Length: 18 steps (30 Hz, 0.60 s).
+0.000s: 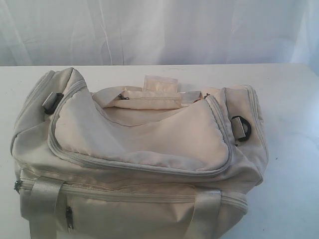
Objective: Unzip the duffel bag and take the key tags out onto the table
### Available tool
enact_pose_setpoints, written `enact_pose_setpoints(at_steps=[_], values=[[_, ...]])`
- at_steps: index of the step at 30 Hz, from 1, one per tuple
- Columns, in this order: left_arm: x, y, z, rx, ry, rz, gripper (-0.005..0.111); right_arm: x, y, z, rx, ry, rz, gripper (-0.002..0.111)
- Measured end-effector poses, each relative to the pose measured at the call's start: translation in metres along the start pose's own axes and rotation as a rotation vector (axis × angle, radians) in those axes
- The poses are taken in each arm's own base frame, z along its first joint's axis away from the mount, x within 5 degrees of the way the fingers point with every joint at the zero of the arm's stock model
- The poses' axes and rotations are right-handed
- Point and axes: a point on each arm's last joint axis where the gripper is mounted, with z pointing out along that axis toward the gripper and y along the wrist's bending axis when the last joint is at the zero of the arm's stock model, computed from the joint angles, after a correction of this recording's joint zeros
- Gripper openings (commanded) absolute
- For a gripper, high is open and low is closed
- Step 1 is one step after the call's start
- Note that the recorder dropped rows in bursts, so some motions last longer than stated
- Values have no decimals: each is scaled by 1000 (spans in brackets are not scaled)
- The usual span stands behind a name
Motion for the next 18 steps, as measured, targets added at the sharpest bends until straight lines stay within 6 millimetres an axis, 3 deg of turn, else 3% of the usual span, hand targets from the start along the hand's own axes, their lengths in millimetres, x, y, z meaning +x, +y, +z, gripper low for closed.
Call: enact_pose_setpoints(at_steps=[18], values=[[-5,0,0,29,-58,-3,0,0,2,0,-32,0,-8,1]])
